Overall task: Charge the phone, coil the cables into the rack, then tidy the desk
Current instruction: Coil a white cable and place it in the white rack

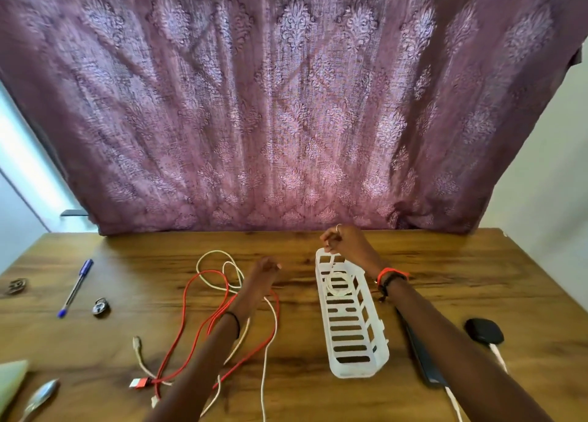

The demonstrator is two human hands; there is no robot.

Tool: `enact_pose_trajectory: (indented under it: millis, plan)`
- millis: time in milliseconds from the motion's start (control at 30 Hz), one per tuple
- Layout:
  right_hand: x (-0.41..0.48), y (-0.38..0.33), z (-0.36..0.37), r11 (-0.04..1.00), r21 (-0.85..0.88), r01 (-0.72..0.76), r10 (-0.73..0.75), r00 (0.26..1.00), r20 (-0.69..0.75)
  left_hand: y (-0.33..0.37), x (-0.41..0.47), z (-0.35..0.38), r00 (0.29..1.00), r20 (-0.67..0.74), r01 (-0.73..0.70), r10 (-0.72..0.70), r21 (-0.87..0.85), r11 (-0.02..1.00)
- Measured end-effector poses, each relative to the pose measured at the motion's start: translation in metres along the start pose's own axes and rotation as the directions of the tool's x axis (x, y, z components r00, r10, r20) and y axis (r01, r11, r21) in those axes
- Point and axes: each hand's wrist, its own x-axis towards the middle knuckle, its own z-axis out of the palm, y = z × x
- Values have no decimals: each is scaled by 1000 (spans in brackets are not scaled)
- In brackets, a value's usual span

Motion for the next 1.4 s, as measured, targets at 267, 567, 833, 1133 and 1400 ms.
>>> enact_pose_trajectory:
  millis: [267, 567, 833, 1133, 1400]
  plan:
    - [-16, -23, 92, 998, 64, -1, -12, 981, 196, -18, -18, -76, 988, -61, -24, 139, 844, 536]
    - [-36, -48, 160, 983, -79, 168, -139, 947, 290, -40, -30, -100, 941, -14, 234, -337, 746, 624]
    - [-34, -56, 184, 955, -151, 257, -205, 934, 291, -12, -39, -110, 960, 108, 191, -257, 417, 889]
    - [-17, -103, 140, 947, -27, 319, -319, 948, -12, 66, -60, -131, 988, 150, 9, -26, 112, 994]
    - [6, -123, 99, 969, 52, 241, -237, 968, -82, 114, -78, -159, 935, 318, -129, 157, -107, 986]
